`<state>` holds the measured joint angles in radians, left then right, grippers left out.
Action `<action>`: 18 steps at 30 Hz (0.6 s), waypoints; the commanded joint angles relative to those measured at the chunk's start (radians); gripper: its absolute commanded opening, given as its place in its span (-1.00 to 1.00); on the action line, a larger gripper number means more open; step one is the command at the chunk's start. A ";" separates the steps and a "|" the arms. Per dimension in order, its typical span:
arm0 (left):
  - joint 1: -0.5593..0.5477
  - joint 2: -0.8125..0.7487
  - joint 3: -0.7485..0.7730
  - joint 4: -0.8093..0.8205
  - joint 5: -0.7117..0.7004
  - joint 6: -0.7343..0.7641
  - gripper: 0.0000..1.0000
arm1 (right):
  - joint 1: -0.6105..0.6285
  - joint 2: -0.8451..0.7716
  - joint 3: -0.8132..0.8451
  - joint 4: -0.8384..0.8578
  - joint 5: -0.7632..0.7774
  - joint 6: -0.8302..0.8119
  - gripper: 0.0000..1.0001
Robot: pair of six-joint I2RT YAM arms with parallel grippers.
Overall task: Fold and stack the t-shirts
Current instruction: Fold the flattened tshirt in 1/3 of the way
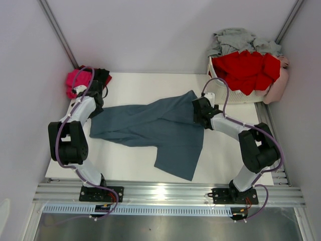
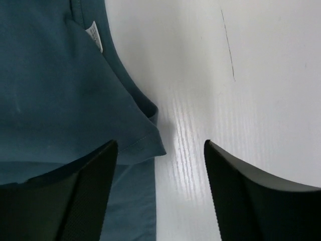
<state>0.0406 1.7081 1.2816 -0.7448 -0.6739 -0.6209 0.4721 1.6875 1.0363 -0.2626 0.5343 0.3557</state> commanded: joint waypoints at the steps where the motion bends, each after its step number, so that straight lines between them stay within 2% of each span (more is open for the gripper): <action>1: 0.008 -0.027 0.015 0.004 -0.009 -0.017 0.66 | 0.007 -0.057 0.021 0.028 0.032 0.000 0.60; 5: 0.025 -0.042 0.015 0.035 0.045 -0.005 0.69 | 0.003 -0.072 0.031 0.118 -0.002 -0.041 0.59; 9: 0.047 -0.018 0.027 0.047 0.141 -0.014 0.65 | -0.009 -0.008 0.076 0.181 -0.083 -0.075 0.48; 10: 0.062 0.011 0.059 0.036 0.204 -0.019 0.59 | -0.012 0.010 0.088 0.197 -0.114 -0.081 0.47; 13: 0.073 0.079 0.096 -0.014 0.264 -0.033 0.52 | -0.018 0.075 0.140 0.220 -0.198 -0.086 0.44; 18: 0.077 0.160 0.246 -0.083 0.358 -0.019 0.57 | -0.029 0.162 0.188 0.290 -0.302 -0.090 0.44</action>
<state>0.1116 1.8427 1.4414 -0.7795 -0.4149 -0.6304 0.4534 1.8046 1.1698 -0.0628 0.3214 0.2756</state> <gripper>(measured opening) 0.772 0.720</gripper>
